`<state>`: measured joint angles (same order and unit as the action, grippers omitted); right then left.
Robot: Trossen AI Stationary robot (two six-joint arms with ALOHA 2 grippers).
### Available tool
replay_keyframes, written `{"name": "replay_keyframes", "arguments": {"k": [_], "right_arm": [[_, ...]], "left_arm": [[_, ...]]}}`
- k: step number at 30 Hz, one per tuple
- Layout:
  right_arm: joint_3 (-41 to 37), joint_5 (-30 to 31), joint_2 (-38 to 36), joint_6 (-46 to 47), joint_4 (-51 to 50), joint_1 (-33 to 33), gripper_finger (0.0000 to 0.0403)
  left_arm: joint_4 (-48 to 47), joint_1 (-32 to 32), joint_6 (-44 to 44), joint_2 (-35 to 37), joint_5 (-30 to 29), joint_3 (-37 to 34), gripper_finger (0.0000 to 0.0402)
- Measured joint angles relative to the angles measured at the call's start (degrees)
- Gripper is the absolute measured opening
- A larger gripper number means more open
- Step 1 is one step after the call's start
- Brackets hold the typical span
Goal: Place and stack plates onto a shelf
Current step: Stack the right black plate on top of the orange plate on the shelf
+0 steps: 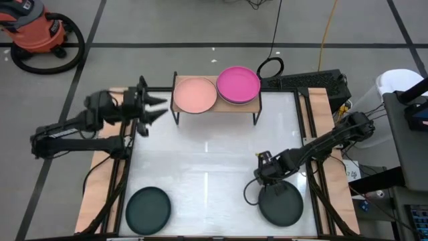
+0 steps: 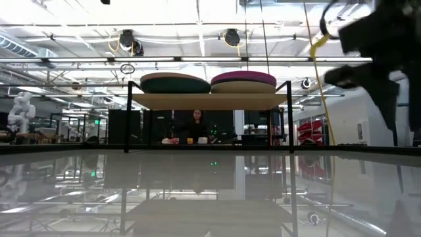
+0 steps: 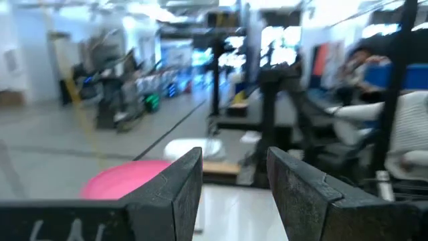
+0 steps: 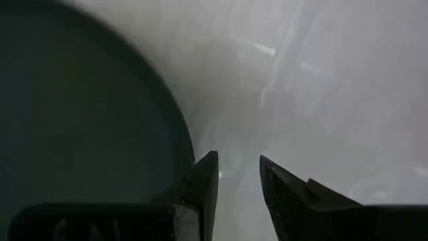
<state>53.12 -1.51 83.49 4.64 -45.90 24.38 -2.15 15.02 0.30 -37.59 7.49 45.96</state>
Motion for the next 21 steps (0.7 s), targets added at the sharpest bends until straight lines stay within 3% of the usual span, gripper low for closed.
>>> {"name": "replay_keyframes", "arguments": {"k": [8, 11, 17, 21], "right_arm": [[-3.71, -2.46, -0.01, 5.42, 1.84, 1.15, 0.0096], [-3.50, -3.23, -0.01, 5.42, 1.79, 1.23, 0.0096], [-0.35, -2.82, -0.72, 5.15, -0.76, 1.21, 0.0096], [-0.03, -3.15, -2.56, 7.65, 3.62, 1.58, 0.0096]], "left_arm": [[17.48, -7.45, -0.61, -1.07, -0.19, -14.82, 0.0174], [22.46, -9.23, -0.61, -1.42, -2.70, -18.09, 0.0174], [23.99, -10.88, 0.46, -1.46, -8.05, -21.88, 0.0175], [23.81, -11.88, 0.28, -1.52, -9.08, -23.89, 0.0175]]}}
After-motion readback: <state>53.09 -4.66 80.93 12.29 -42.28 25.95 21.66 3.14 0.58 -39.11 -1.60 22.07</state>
